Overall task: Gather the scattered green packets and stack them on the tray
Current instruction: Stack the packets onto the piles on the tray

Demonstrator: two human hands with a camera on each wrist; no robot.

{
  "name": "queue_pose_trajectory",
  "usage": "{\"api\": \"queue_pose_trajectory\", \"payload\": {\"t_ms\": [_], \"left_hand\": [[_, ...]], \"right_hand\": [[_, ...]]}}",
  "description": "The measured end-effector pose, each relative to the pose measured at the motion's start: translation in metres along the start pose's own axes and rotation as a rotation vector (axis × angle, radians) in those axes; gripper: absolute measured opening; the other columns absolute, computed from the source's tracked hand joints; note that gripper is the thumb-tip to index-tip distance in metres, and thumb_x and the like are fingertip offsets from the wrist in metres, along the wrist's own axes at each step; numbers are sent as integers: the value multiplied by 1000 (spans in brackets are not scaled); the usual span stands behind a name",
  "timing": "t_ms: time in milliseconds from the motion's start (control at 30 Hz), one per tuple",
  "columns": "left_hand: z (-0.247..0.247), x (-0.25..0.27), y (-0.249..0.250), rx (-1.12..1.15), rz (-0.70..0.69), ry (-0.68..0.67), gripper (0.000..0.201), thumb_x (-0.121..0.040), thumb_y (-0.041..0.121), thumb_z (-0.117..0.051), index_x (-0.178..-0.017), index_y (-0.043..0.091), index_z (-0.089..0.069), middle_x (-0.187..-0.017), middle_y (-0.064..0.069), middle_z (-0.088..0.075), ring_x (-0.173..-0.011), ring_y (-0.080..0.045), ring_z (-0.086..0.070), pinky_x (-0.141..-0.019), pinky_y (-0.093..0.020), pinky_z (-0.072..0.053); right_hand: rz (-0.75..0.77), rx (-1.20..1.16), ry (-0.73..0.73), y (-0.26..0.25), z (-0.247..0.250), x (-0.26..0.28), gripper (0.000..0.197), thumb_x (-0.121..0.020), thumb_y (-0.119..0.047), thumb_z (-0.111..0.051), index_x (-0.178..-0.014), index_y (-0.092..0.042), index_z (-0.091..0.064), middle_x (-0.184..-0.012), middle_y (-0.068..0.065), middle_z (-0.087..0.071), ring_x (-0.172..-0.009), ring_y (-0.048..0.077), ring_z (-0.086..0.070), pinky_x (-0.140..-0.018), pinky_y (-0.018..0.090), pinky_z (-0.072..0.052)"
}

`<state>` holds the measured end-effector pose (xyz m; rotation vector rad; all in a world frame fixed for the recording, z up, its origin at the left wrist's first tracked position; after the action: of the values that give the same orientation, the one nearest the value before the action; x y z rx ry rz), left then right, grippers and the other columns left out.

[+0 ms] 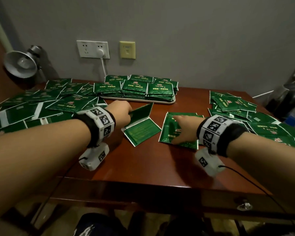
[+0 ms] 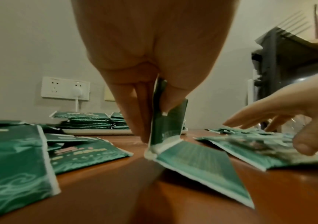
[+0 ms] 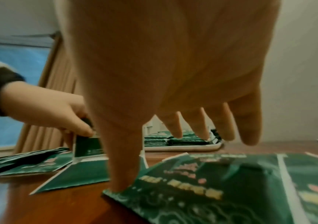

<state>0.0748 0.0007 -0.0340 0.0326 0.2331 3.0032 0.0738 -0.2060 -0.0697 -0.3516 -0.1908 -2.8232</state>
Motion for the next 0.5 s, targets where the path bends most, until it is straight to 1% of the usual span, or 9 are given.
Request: {"api": "queue_pose_trajectory", "payload": {"t_ms": [33,100,133,167,233,300,367,433,500], "left_hand": [[-5,2,4,-13,-50,-32,22,-91,18,-54,-103,20,-72,-92,-2,-70,-83,-21,-63,-68,-27,-48],[-24,8,13,-51,-168,-163,34,-92,42,-55,-119,25,-67,-115,5,-67,-99,-17,-62,-83,-28,-51],[-34,10,15,-65,-192,-231,46,-90,55,-53,-124,25,-65,-121,7,-63,-106,-17,-60,-90,-30,-50],[-41,11,16,-65,-189,-269,56,-88,63,-50,-127,24,-62,-125,6,-60,-111,-17,-57,-94,-32,-48],[-48,5,14,-70,-158,-243,65,-84,66,-54,-131,20,-55,-130,1,-56,-114,-19,-55,-96,-35,-48],[-56,-1,12,-101,-109,-213,79,-77,66,-64,-137,18,-45,-132,-4,-51,-117,-23,-52,-96,-34,-47],[-66,-4,11,-170,-60,-241,95,-71,71,-66,-143,17,-36,-136,-7,-46,-124,-27,-44,-100,-37,-41],[-71,-8,11,-185,-25,-237,99,-70,73,-65,-145,17,-34,-138,-9,-42,-127,-30,-38,-103,-41,-37],[-68,-13,13,-132,-15,-202,93,-72,67,-68,-144,17,-35,-137,-9,-43,-126,-30,-38,-102,-41,-38]], "right_hand": [[-30,4,-44,5,-6,-4,109,-72,-63,-72,-152,-11,-19,-146,10,-45,-127,28,-50,-102,39,-46],[-87,9,-75,15,-13,-10,122,-66,-70,-73,-154,-11,-12,-152,11,-36,-134,29,-43,-107,40,-41],[-108,7,-79,19,-15,-11,127,-63,-72,-72,-155,-12,-8,-156,11,-29,-138,30,-37,-111,42,-37],[-121,-4,-85,23,-16,-13,130,-62,-73,-72,-155,-14,-4,-158,10,-24,-141,30,-32,-113,43,-33],[-130,-39,-104,29,-17,-16,132,-61,-72,-74,-156,-14,-3,-158,8,-24,-142,29,-31,-113,42,-33],[-125,0,-74,32,-13,-18,129,-57,-74,-74,-155,-16,-12,-151,8,-33,-136,29,-38,-108,42,-39],[-116,90,-16,29,-7,-21,121,-55,-77,-72,-151,-21,-26,-140,7,-41,-129,29,-40,-103,43,-41],[-101,127,8,26,-3,-25,110,-57,-78,-70,-146,-24,-35,-133,6,-45,-125,28,-41,-100,43,-42],[-69,102,71,23,7,-26,93,-61,-74,-71,-135,-23,-48,-121,2,-55,-112,23,-51,-89,39,-49]]}}
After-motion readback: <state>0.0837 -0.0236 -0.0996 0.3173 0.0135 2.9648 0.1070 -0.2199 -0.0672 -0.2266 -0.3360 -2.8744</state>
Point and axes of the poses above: each hand's wrist, its own x-axis away from the middle knuckle, its own z-axis out of the back of the hand, y = z × x, the point moved 8 cm from there along -x, towards the middle knuckle
